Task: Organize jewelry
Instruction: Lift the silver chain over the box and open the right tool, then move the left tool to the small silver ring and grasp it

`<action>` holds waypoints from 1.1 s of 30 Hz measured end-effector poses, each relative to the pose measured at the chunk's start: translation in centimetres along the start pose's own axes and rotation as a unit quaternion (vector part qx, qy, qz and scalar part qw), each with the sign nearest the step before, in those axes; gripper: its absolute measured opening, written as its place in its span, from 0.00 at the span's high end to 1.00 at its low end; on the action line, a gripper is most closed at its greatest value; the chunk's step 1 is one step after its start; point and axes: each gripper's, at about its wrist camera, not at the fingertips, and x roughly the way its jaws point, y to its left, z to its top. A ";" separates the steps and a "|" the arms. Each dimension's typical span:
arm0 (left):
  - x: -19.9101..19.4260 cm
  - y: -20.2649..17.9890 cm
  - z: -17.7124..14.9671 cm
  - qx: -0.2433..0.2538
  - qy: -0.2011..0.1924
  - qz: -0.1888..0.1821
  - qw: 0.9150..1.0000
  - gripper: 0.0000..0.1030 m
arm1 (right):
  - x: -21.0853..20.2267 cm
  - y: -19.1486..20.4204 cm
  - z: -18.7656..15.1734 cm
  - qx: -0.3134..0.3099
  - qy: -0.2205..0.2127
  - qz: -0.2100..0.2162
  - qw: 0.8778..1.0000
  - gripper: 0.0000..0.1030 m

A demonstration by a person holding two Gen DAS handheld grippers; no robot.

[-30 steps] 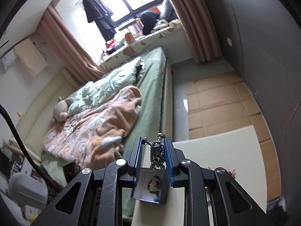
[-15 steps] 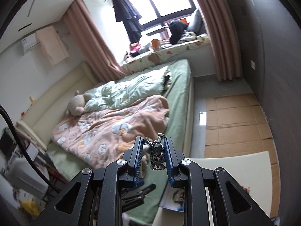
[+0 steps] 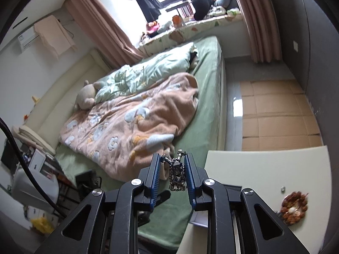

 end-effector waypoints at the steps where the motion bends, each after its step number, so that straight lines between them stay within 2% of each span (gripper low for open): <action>1: 0.0 0.0 0.0 -0.002 0.000 0.000 1.000 0.39 | 0.4 -0.1 -0.2 0.003 0.004 0.000 1.000 0.77; 7: 0.6 0.6 0.0 -0.011 0.011 0.017 1.000 0.39 | 4.6 -3.3 -2.4 0.047 0.056 0.010 0.997 0.76; 10: 1.1 0.6 0.0 -0.015 0.016 0.017 1.000 0.39 | 6.2 -4.8 -3.1 0.078 0.088 0.037 0.992 0.70; 11: 1.2 0.4 0.0 -0.013 0.017 0.020 1.000 0.39 | 6.3 -5.3 -3.3 0.083 0.090 0.038 0.992 0.64; 14: 1.7 -0.1 -0.1 -0.009 0.020 0.020 1.000 0.39 | 5.4 -6.3 -3.7 0.084 0.078 0.029 0.993 0.48; 25: 4.7 -4.9 -1.1 0.033 0.045 0.013 0.998 0.39 | -1.4 -12.4 -5.3 0.103 0.032 -0.015 0.994 0.46; 26: 5.0 -5.4 -1.3 0.037 0.047 0.012 0.998 0.39 | -2.1 -13.1 -5.6 0.106 0.027 -0.019 0.994 0.43; 30: 6.4 -7.8 -2.0 0.066 0.060 0.011 0.996 0.39 | -4.2 -15.7 -6.9 0.124 0.006 -0.027 0.992 0.18; 33: 7.4 -9.6 -2.8 0.095 0.068 0.012 0.993 0.39 | -4.7 -17.4 -7.9 0.142 0.004 -0.027 0.989 0.09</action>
